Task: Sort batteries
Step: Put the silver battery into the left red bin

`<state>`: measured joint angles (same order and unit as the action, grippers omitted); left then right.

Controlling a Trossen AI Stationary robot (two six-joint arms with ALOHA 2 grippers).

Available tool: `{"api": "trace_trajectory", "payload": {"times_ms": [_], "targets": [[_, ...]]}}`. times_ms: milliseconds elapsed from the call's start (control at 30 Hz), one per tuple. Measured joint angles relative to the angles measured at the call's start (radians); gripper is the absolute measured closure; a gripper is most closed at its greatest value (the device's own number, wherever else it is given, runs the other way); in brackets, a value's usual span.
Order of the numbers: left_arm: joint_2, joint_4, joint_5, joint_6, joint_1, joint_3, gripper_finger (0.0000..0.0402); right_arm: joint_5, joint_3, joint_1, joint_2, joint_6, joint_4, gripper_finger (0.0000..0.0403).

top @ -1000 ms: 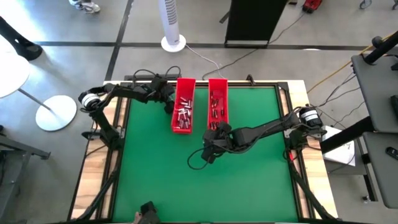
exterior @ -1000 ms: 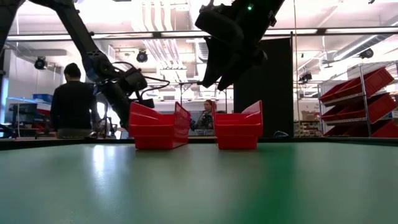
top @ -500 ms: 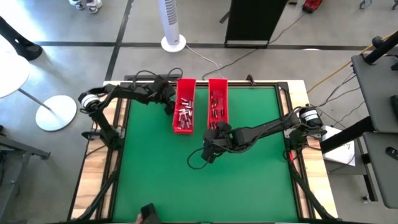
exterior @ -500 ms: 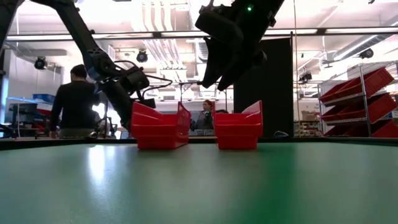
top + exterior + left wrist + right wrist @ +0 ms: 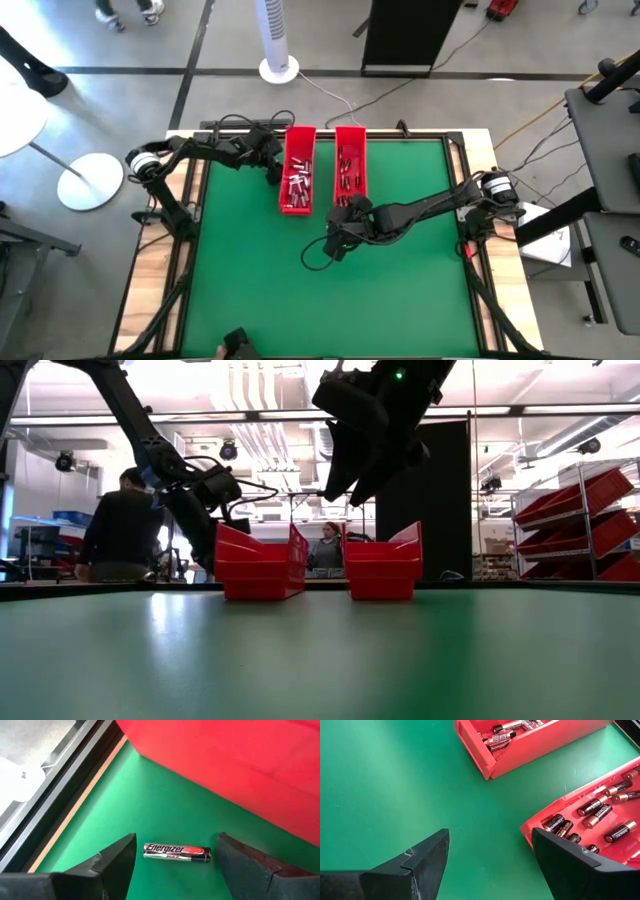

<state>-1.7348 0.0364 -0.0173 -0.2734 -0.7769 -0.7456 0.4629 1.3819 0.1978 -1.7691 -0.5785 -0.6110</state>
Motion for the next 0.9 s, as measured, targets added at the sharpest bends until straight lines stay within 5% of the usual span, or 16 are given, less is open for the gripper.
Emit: {"api": "trace_trajectory", "payload": {"times_ms": [900], "targets": [[0.003, -0.044, -0.048, 0.049, 0.008, 0.000, 0.0141, 0.000, 0.000, -0.006, 0.000, 0.002, 0.016, 0.0129]]}}
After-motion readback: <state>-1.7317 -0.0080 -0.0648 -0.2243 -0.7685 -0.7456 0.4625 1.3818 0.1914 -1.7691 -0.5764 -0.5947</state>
